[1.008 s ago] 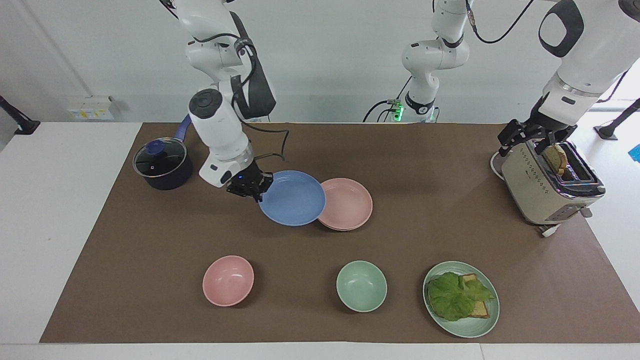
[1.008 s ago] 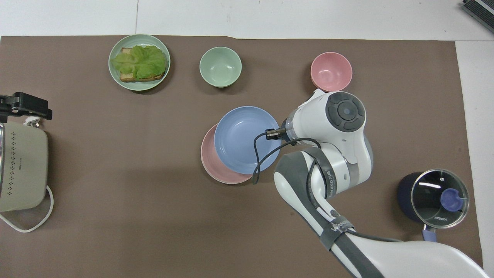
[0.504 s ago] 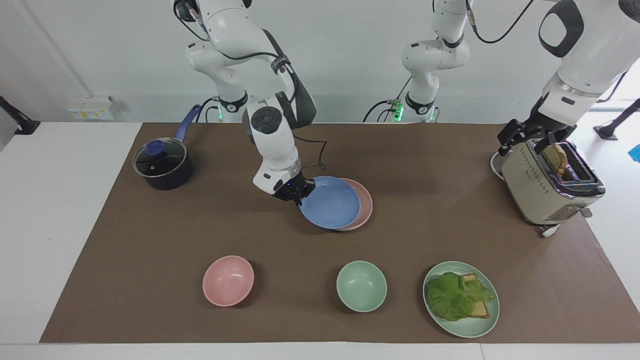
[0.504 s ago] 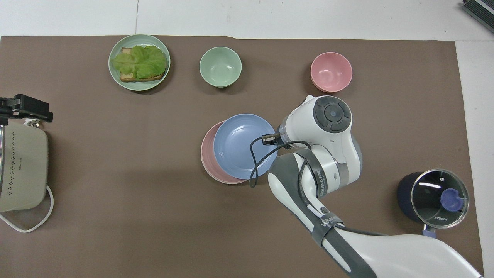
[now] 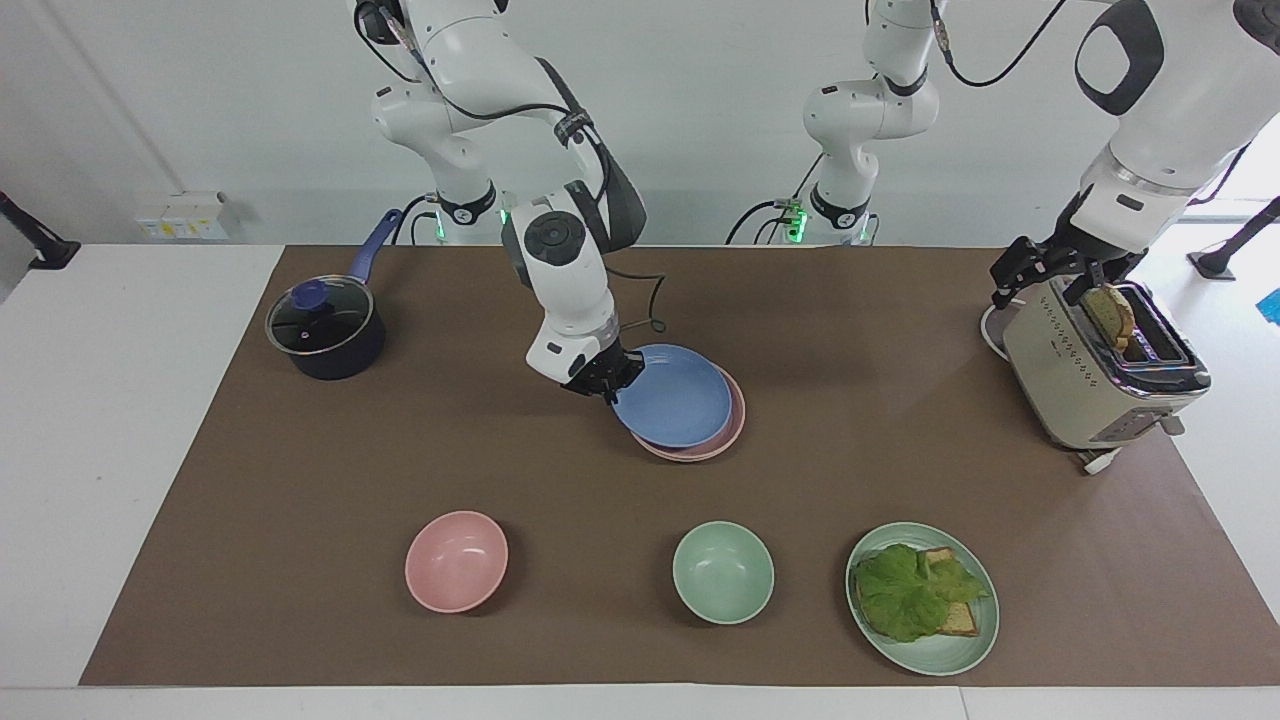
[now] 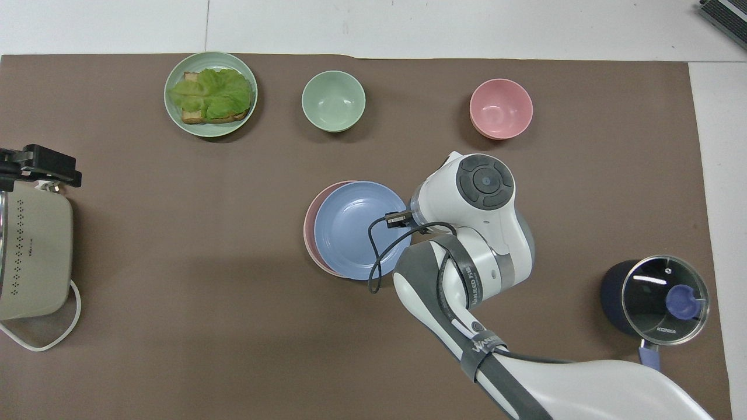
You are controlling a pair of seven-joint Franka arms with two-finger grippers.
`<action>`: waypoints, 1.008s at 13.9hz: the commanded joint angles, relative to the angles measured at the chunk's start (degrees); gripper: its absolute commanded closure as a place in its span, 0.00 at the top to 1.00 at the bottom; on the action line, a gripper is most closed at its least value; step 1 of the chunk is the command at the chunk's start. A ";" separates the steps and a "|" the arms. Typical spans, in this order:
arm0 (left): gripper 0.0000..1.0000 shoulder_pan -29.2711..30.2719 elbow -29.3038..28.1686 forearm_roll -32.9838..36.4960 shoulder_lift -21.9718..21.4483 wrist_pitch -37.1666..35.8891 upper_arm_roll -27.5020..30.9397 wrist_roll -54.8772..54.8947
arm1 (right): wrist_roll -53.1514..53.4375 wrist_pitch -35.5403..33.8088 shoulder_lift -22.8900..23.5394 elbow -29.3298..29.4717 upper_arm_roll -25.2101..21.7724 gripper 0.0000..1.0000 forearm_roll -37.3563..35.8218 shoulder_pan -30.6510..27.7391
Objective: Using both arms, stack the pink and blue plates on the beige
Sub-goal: 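Lower the blue bowl into the pink bowl with the right gripper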
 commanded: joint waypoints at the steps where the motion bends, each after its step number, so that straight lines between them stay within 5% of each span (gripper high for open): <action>1: 1.00 -2.32 -0.34 1.07 -0.74 -0.16 1.90 -0.29 | 0.28 2.11 0.31 -0.75 0.72 0.00 1.59 0.40; 14: 1.00 -2.24 -0.26 0.89 -0.92 -0.78 2.16 -0.46 | -6.04 4.23 2.33 -0.23 0.63 0.00 4.31 -1.09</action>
